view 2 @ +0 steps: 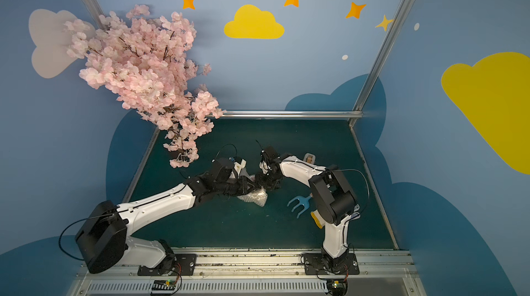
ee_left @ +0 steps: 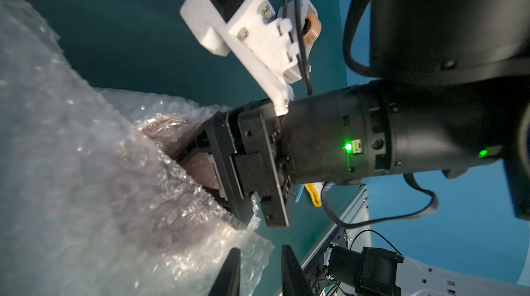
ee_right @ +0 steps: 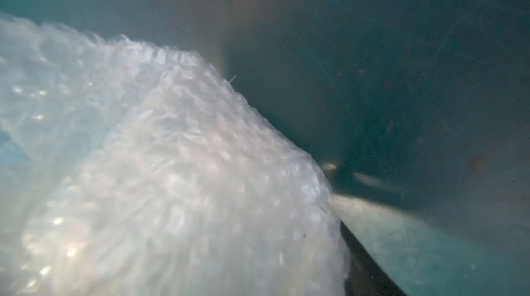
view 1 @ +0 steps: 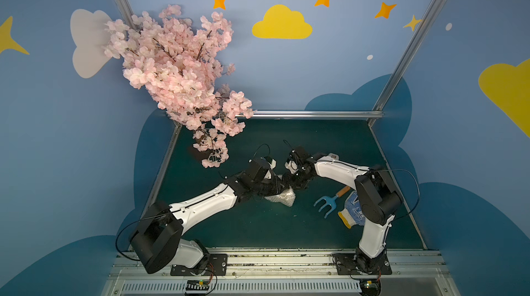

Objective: Wrap mugs in bubble wrap
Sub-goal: Wrap the mug in bubble wrap.

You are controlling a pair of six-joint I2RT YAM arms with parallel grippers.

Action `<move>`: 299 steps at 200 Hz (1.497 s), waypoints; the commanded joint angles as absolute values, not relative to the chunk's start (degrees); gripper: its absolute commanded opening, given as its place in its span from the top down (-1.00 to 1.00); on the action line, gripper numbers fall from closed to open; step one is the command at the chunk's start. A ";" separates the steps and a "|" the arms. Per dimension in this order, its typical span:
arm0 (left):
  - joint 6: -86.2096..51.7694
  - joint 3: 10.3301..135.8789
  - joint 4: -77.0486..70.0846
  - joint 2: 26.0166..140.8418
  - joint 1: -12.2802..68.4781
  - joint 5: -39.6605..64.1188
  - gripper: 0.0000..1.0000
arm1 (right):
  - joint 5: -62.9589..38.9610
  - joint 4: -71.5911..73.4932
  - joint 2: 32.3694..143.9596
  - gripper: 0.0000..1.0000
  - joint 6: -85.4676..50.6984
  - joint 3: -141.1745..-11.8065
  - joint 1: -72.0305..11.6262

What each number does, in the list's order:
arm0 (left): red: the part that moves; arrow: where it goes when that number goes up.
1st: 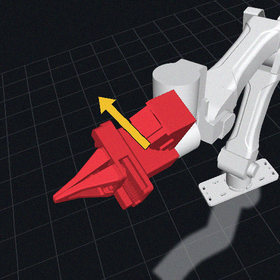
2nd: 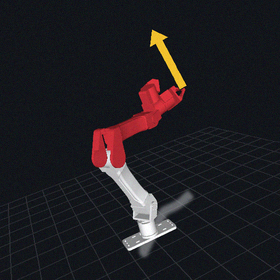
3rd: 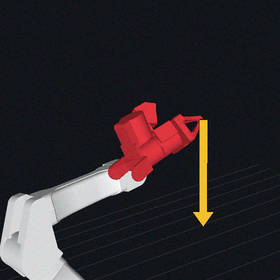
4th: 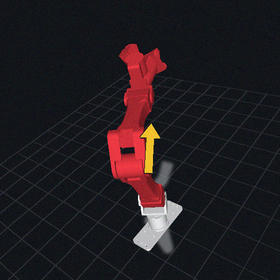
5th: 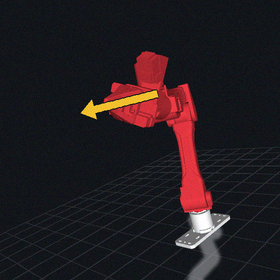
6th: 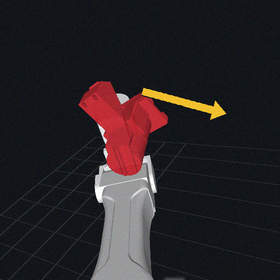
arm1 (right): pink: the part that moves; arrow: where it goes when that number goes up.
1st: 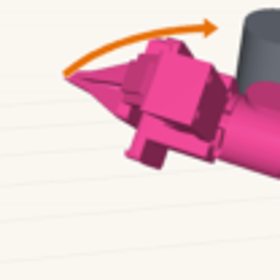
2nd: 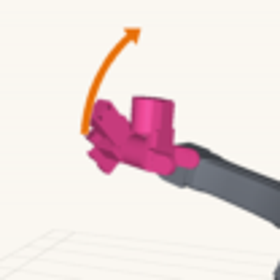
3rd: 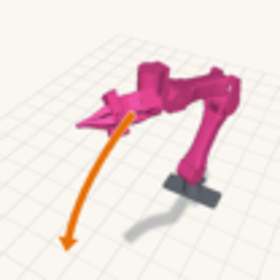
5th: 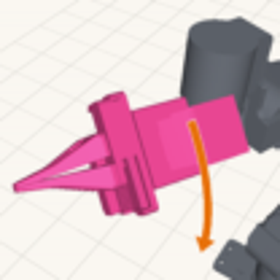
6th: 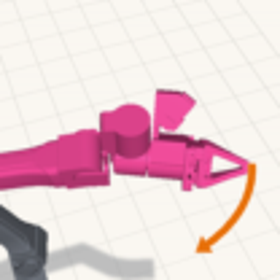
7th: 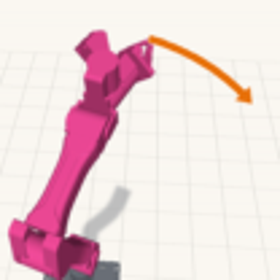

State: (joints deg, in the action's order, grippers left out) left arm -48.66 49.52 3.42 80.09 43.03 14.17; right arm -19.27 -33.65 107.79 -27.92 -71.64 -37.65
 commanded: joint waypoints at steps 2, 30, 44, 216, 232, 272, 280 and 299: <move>-48.29 47.34 1.84 79.26 42.60 12.20 0.52 | -17.60 -36.05 109.01 -0.19 -28.48 -70.20 -38.06; -48.67 47.97 1.69 82.57 42.76 15.33 0.66 | -18.08 -35.85 107.12 -0.19 -28.65 -70.69 -37.99; -49.16 47.64 0.68 83.57 42.85 15.40 0.71 | -18.19 -36.20 106.21 -0.19 -28.65 -71.13 -37.97; -50.89 48.50 -2.02 91.70 42.80 13.82 0.92 | -25.88 -36.35 84.69 0.27 -26.71 -62.95 -35.99; -51.06 48.52 -2.11 91.67 42.80 13.79 0.92 | -28.21 -34.27 83.44 0.28 -28.04 -61.17 -36.37; -51.41 49.22 -2.53 92.18 42.65 13.97 0.92 | -27.75 -32.17 84.90 0.28 -29.35 -60.77 -37.34; -51.51 49.31 -2.70 92.35 42.71 14.08 0.92 | -27.69 -31.84 85.54 0.29 -29.51 -61.11 -37.59; -51.77 49.37 -2.98 92.64 42.72 14.06 0.92 | -27.38 -31.55 87.07 0.32 -29.48 -62.01 -38.13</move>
